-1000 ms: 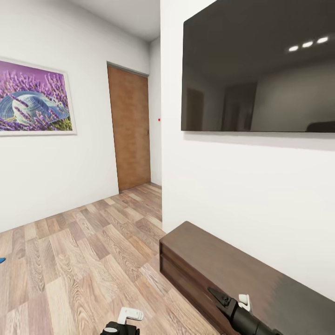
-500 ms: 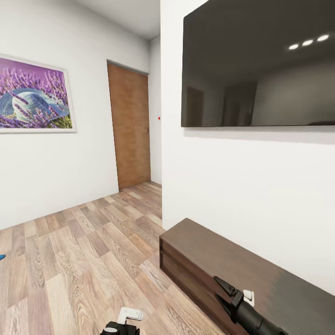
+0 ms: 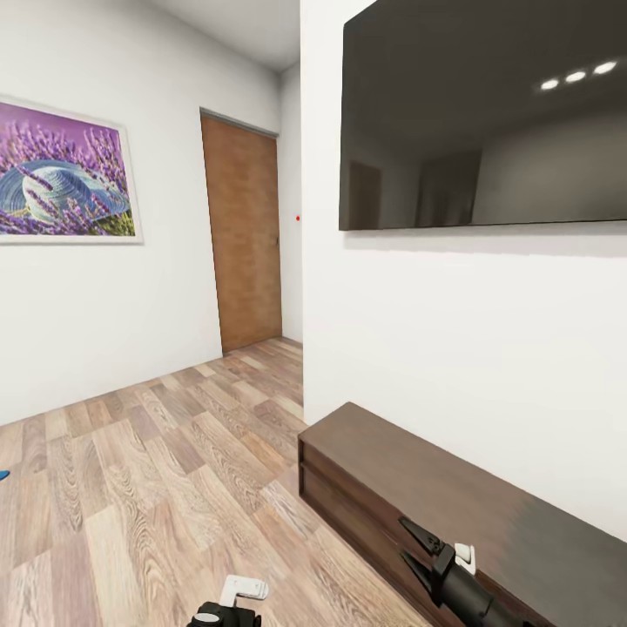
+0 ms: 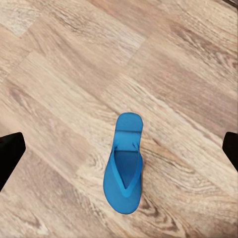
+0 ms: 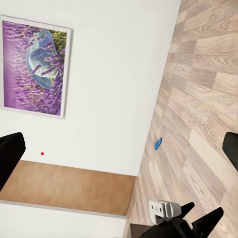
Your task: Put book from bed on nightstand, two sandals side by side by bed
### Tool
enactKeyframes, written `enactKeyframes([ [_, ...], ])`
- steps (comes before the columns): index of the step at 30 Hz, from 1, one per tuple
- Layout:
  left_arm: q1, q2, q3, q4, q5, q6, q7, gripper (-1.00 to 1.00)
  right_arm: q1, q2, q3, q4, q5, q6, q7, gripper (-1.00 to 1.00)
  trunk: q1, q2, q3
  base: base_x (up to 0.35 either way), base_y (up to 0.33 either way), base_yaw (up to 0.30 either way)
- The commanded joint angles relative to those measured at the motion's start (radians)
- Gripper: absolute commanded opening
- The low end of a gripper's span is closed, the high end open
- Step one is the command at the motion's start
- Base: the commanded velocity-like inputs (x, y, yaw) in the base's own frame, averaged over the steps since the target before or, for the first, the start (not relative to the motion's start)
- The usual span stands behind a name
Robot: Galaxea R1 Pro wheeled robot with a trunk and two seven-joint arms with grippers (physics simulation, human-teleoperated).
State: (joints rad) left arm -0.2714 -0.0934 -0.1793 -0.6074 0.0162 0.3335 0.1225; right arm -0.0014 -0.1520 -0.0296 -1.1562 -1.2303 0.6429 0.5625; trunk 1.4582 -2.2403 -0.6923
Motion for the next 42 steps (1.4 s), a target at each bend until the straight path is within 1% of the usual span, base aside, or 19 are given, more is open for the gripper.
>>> enactKeyframes([
  [1,0.000,0.000,-0.005,-0.002,0.002,0.005,0.006,1.00,0.000,0.000,-0.002,0.000,-0.006,0.007,-0.001,1.00,0.004,-0.008,-0.004,0.000,0.000,0.000],
  [20,-0.001,0.001,-0.005,-0.002,0.002,0.005,0.006,1.00,0.000,0.009,0.005,0.006,0.005,-0.001,-0.010,1.00,0.077,-0.141,-0.064,0.000,0.000,0.000],
  [37,0.000,0.000,-0.005,-0.002,0.002,0.005,0.006,1.00,0.000,0.009,0.007,0.006,0.006,-0.002,-0.009,1.00,0.142,-0.260,-0.117,0.000,0.000,0.000],
  [42,0.000,0.000,-0.005,-0.002,0.002,0.005,0.006,1.00,0.000,0.008,0.007,0.004,0.006,0.002,-0.005,1.00,0.144,-0.261,-0.136,0.000,0.000,0.000],
])
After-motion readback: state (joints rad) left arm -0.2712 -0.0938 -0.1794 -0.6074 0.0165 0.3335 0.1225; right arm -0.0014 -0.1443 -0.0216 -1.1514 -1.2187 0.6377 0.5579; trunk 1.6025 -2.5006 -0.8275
